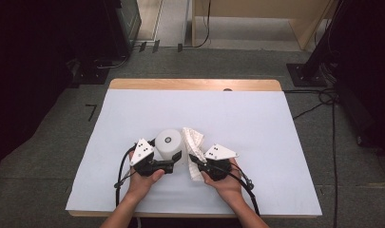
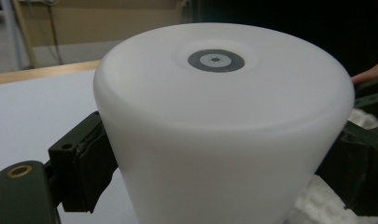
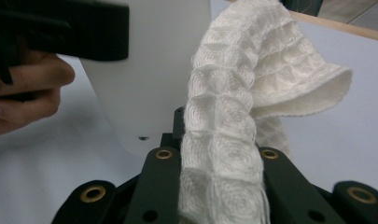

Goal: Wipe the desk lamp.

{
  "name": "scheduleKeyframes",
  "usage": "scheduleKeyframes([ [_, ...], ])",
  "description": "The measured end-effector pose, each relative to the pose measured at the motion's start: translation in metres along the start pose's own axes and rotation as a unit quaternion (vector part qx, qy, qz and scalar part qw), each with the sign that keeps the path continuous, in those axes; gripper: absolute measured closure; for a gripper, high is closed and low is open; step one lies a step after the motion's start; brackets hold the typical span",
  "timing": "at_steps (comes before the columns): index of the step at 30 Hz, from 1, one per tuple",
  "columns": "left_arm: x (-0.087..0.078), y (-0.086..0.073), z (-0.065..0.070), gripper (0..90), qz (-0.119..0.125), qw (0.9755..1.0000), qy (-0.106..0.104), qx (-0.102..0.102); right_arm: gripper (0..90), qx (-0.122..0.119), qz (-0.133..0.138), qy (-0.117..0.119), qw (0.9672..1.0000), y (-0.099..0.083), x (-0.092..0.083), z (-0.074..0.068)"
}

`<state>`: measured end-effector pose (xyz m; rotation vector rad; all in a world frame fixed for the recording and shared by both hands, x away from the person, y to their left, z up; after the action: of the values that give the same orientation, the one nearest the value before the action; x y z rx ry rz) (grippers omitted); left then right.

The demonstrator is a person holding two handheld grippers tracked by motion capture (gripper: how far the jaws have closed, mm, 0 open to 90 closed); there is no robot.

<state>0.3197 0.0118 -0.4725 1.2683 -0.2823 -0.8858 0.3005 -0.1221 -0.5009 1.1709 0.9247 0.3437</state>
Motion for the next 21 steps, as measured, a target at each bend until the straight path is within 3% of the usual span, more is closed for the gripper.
scheduleKeyframes([
  [9, 0.007, -0.007, 0.006, 8.8, -0.014, 0.9997, -0.005, 0.016, 79.2, -0.009, 0.051, -0.010, 0.9986, 0.026, -0.020, -0.003],
  [12, 0.006, -0.005, 0.006, 8.8, -0.009, 0.9998, -0.008, 0.017, 79.2, 0.000, 0.036, -0.006, 0.9993, 0.019, -0.015, -0.002],
  [16, 0.005, -0.005, 0.003, 8.8, -0.007, 0.9998, -0.006, 0.017, 79.1, 0.010, -0.012, 0.007, 0.9999, 0.000, 0.001, -0.003],
  [18, 0.005, -0.004, 0.003, 8.9, -0.005, 0.9998, -0.008, 0.018, 79.1, 0.010, -0.016, 0.007, 0.9998, -0.002, 0.003, -0.003],
  [21, 0.006, -0.005, 0.004, 8.8, -0.006, 0.9997, -0.010, 0.023, 79.2, 0.008, -0.001, 0.003, 1.0000, 0.005, -0.003, -0.001],
])
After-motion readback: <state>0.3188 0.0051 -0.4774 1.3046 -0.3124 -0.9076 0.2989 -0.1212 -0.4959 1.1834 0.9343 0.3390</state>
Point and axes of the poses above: each handheld gripper's, and its own axes: x roughly forward along the jaws, y roughly out of its top, z roughly to its right, the point moved 8 cm from there along x, roughly forward along the jaws, and after that the axes turned 12 degrees about -x, right-handed, at the moved point
